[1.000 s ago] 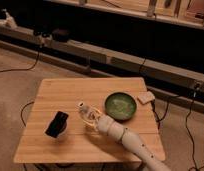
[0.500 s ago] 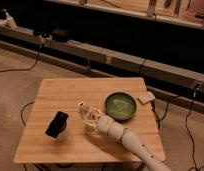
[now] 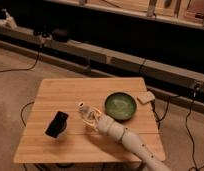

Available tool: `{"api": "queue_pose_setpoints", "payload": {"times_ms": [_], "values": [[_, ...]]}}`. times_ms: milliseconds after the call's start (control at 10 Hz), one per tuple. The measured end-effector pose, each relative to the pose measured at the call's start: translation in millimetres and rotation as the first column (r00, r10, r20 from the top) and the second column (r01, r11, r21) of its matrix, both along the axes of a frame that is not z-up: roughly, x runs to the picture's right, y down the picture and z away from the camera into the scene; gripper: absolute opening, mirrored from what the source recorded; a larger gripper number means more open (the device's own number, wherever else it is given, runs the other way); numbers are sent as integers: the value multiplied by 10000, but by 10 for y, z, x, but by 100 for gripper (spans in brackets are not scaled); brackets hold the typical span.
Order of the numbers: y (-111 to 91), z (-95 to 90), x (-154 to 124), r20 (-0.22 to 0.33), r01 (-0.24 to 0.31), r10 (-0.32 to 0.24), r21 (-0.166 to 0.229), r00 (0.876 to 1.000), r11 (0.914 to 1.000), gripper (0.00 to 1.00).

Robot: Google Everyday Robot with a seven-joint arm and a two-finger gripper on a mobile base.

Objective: Stand the bottle upright

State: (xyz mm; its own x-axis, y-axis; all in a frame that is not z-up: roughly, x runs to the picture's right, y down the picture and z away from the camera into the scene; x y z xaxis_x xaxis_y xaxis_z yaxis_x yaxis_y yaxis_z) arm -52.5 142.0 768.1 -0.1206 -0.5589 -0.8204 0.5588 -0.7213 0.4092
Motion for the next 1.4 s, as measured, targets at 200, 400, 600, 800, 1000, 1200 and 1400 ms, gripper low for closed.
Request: {"api": "queue_pose_setpoints", "payload": {"times_ms": [200, 400, 600, 800, 1000, 1200, 1400], "values": [[0, 0, 0, 0, 0, 0, 1, 10000, 10000, 12], [0, 0, 0, 0, 0, 0, 0, 10000, 10000, 23], [1, 1, -1, 4, -4, 4, -3, 10000, 10000, 23], [7, 3, -5, 15, -9, 9, -12, 10000, 10000, 23], [6, 4, -3, 13, -12, 12, -13, 10000, 10000, 23], [6, 3, -4, 14, -11, 11, -12, 10000, 10000, 24], [6, 3, -4, 13, -11, 11, -12, 10000, 10000, 36]]}}
